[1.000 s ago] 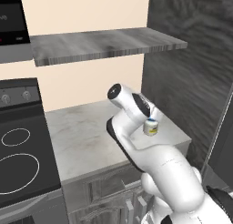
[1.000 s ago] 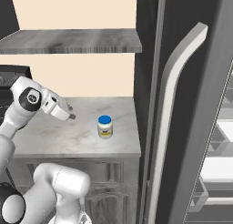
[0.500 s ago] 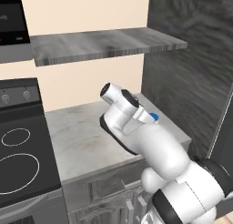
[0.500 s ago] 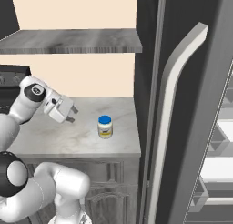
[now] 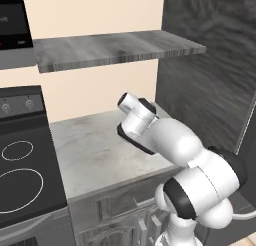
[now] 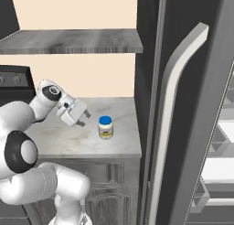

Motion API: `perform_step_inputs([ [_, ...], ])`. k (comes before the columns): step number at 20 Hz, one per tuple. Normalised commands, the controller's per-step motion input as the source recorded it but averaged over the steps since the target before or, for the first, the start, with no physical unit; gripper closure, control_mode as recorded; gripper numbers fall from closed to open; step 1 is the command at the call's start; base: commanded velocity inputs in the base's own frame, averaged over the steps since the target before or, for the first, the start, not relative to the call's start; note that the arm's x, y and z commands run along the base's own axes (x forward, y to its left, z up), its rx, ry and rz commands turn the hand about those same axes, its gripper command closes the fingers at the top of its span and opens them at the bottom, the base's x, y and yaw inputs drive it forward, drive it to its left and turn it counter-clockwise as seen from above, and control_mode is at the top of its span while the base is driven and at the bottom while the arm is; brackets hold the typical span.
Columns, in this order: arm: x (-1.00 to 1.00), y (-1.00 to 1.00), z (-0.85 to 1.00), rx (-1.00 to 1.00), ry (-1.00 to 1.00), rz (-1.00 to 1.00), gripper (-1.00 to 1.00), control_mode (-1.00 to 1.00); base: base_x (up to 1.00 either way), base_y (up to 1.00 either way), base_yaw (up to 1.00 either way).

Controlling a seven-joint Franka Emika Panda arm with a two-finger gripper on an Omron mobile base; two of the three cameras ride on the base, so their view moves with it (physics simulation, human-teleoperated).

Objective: Place the mayonnaise and ketchup from the counter to the top shelf of the fridge. If the existing items in the fridge are on the top shelf, move them to other shelves.

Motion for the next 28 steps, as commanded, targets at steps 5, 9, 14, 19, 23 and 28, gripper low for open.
perform_step_inputs([
  [5,0.35,-0.03,0.00,0.00,-0.01,0.00,-1.00,-1.00,0.00,0.00,0.00],
  [9,0.30,-0.03,-0.05,0.00,-0.01,0.00,-1.00,-1.00,0.00,0.00,0.00],
  [14,0.10,-0.20,-0.21,0.00,0.00,0.00,-1.00,-1.00,0.00,0.00,0.00],
  [19,0.05,-0.18,-0.23,0.00,0.00,0.00,-1.00,-1.00,0.00,0.00,0.00],
  [23,0.06,-0.17,-0.24,0.00,0.00,0.00,-1.00,-1.00,0.00,0.00,0.00],
  [28,0.14,-0.10,-0.25,0.00,-0.01,0.00,-1.00,-1.00,0.00,0.00,0.00],
])
